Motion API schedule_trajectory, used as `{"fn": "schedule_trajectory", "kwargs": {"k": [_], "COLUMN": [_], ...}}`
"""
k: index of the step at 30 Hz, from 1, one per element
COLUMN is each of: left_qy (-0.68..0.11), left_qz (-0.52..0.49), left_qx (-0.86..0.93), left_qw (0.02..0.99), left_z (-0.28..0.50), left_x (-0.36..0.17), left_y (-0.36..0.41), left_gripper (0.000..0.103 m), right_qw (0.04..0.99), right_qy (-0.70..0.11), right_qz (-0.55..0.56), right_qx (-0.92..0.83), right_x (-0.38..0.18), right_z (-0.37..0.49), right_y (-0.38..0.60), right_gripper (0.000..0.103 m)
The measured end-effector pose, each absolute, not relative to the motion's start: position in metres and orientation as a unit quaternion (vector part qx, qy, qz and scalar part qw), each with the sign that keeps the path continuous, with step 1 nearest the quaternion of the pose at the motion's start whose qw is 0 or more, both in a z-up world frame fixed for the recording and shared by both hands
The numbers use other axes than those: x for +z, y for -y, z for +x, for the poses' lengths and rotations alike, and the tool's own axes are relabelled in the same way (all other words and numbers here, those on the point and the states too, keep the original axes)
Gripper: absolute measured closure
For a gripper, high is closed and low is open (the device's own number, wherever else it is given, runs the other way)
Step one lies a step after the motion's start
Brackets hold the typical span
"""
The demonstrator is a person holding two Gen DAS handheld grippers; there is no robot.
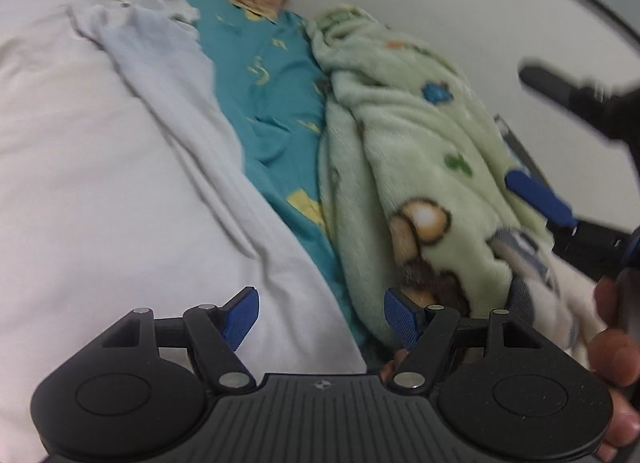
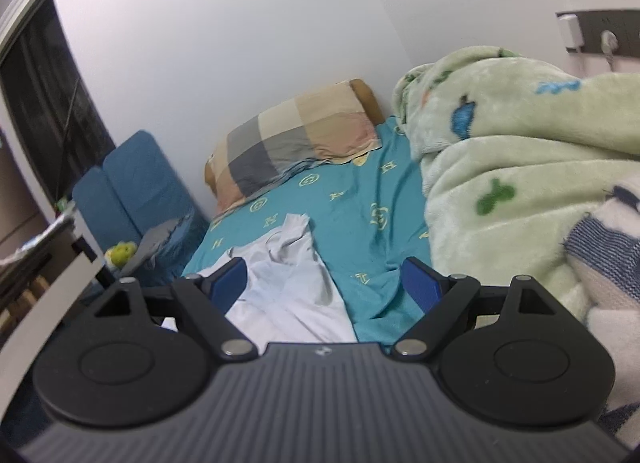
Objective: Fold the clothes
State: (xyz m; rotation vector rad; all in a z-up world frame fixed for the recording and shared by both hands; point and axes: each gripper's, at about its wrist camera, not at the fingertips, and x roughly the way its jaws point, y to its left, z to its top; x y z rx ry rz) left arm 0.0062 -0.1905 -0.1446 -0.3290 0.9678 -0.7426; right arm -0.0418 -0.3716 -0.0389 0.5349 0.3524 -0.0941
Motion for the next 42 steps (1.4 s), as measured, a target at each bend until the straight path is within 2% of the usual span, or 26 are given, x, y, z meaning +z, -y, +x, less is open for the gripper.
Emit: {"fn": "schedule_trajectory", "kwargs": {"k": [2, 5, 7, 9, 15, 20, 24, 30, 34, 35, 36, 37, 39, 42], "left_qy": [-0.461, -0.498, -0.528, -0.535, -0.545, -0.561, -0.579, -0.624, -0.612, -0.607, -0.601, -0.594, -0.576, -0.543], "left_qz": [-0.131, -0.096, -0.088, -0.084, -0.113, -0.151, -0.167, -0.14, -0.131, -0.134, -0.139, -0.147, -0.165, -0.191], "left_qx": [-0.36, -0.353, -0.336, -0.331, -0.341, -0.323, -0.278, -0.191, -0.214, -0.219, -0.224, -0.228, -0.233, -0.24], "left_qw": [0.8, 0.787, 0.775, 0.773, 0.757, 0.747, 0.748, 0.745, 0.75, 0.752, 0.754, 0.758, 0.766, 0.782], "left_z": [0.007, 0.016, 0.023, 0.025, 0.024, 0.02, 0.028, 0.046, 0.049, 0.049, 0.05, 0.05, 0.052, 0.064], "left_x": [-0.148, -0.16, -0.171, -0.175, -0.156, -0.13, -0.128, -0.157, -0.154, -0.151, -0.147, -0.143, -0.134, -0.117], "left_y": [0.211, 0.232, 0.236, 0.23, 0.174, 0.099, 0.047, 0.025, 0.032, 0.032, 0.031, 0.029, 0.022, 0.015], "left_gripper": [0.035, 0.056, 0.089, 0.101, 0.101, 0.101, 0.101, 0.101, 0.1, 0.098, 0.089, 0.075, 0.06, 0.051], "right_qw": [0.945, 0.945, 0.945, 0.943, 0.932, 0.934, 0.932, 0.926, 0.925, 0.925, 0.924, 0.923, 0.92, 0.916], "right_qy": [-0.174, -0.168, -0.171, -0.173, -0.186, -0.217, -0.247, -0.299, -0.318, -0.322, -0.326, -0.331, -0.346, -0.358], "right_qz": [0.273, 0.277, 0.278, 0.283, 0.31, 0.283, 0.264, 0.222, 0.196, 0.19, 0.186, 0.181, 0.172, 0.161], "right_qx": [-0.043, -0.036, -0.032, -0.026, -0.013, 0.005, 0.029, 0.069, 0.073, 0.073, 0.073, 0.074, 0.071, 0.086], "right_x": [-0.042, -0.045, -0.048, -0.05, -0.054, -0.056, -0.061, -0.067, -0.068, -0.068, -0.069, -0.07, -0.071, -0.064], "right_z": [-0.041, -0.039, -0.037, -0.035, -0.033, -0.023, -0.013, 0.001, 0.005, 0.006, 0.008, 0.01, 0.016, 0.035], "right_y": [0.377, 0.382, 0.383, 0.385, 0.389, 0.375, 0.363, 0.337, 0.327, 0.324, 0.321, 0.318, 0.31, 0.294], "right_gripper": [0.017, 0.017, 0.017, 0.017, 0.017, 0.017, 0.017, 0.017, 0.017, 0.017, 0.017, 0.017, 0.017, 0.017]}}
